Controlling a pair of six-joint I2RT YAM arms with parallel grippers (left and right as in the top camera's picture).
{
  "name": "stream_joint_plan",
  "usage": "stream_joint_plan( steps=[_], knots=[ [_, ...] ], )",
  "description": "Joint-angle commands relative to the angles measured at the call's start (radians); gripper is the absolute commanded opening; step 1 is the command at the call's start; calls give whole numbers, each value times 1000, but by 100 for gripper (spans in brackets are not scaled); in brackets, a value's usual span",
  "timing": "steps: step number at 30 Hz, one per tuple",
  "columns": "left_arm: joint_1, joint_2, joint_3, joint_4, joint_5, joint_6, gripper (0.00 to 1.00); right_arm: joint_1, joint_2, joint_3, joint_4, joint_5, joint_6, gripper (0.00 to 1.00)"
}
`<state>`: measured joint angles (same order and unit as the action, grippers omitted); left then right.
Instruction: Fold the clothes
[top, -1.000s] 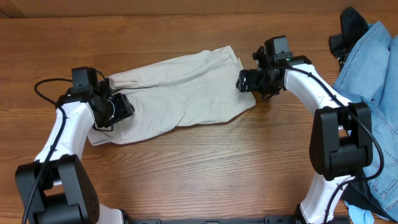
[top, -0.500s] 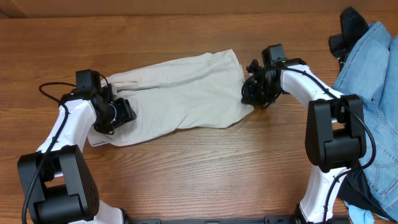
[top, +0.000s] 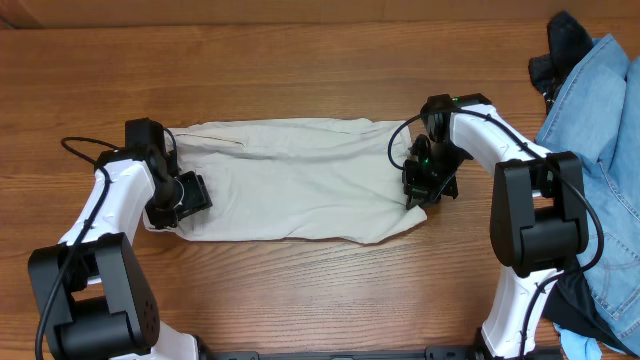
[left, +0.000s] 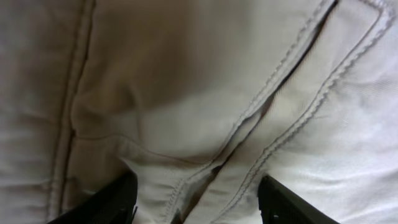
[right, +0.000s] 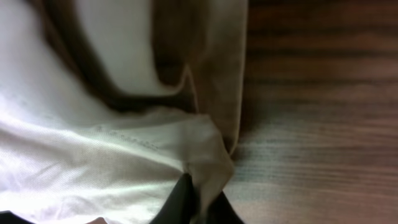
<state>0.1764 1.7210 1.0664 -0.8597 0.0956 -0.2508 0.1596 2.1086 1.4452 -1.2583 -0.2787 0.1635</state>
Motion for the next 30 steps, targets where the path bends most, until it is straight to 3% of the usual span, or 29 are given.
stream_joint_plan(
  steps=[1, 3, 11, 14, 30],
  knots=[
    [0, 13, -10, 19, -23, 19, 66, -3, 1, -3, 26, 55, 6, 20],
    [0, 13, -10, 31, -16, 19, 65, -5, 1, 14, 34, 58, -7, 27],
    [0, 13, -10, 62, -16, 19, 66, -10, -37, 165, 95, 168, -14, 28],
    [0, 13, -10, 69, -16, 19, 67, -10, -37, 214, 159, 202, -27, 40],
    [0, 13, -10, 76, 8, 7, 68, -8, -37, 217, 264, -53, -417, 56]
  ],
)
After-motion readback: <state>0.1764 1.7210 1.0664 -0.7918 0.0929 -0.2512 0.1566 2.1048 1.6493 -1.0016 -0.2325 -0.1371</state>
